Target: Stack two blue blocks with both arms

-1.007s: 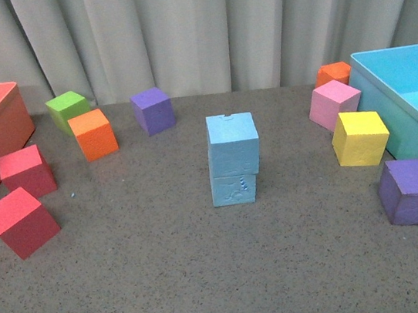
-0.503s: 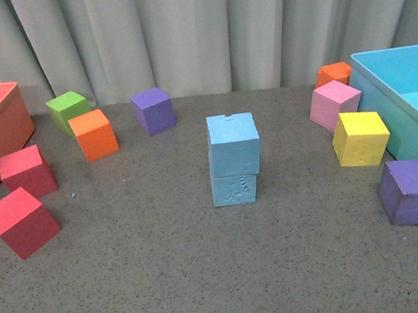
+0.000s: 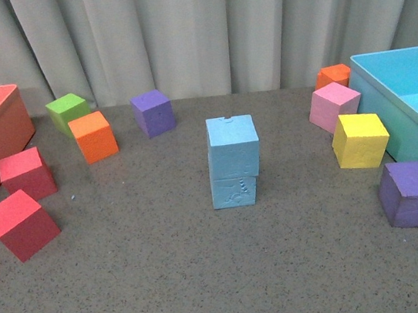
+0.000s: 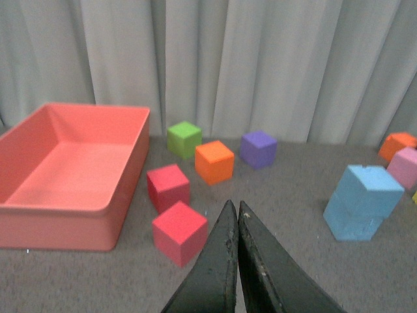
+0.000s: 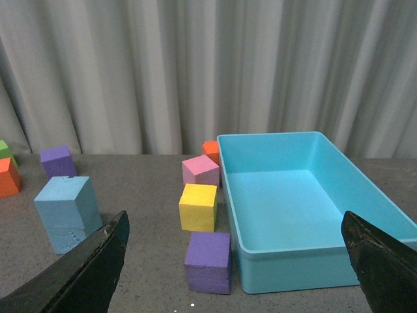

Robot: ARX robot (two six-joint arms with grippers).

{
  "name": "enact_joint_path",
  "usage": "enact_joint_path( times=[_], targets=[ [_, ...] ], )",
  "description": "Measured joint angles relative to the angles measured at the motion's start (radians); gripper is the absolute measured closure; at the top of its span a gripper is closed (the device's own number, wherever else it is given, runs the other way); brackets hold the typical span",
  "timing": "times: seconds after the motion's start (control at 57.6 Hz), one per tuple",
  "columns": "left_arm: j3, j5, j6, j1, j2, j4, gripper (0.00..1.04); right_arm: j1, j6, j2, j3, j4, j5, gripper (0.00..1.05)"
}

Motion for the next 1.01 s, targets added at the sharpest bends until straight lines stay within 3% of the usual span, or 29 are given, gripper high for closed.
enact_joint_path(
  times=[0.121,0.573,1.007],
  targets=[
    [0.0,0.0,-0.001,0.0,-0.022,-0.008,0.97,0.0,0.0,0.0,0.0,0.0,0.0,0.1],
    [0.0,0.0,0.0,0.0,-0.024,-0.008,0.06,0.0,0.0,0.0,0.0,0.0,0.0,0.1],
    [0.0,0.0,0.002,0.0,-0.024,-0.008,0.07,0.0,0.0,0.0,0.0,0.0,0.0,0.1]
  ],
)
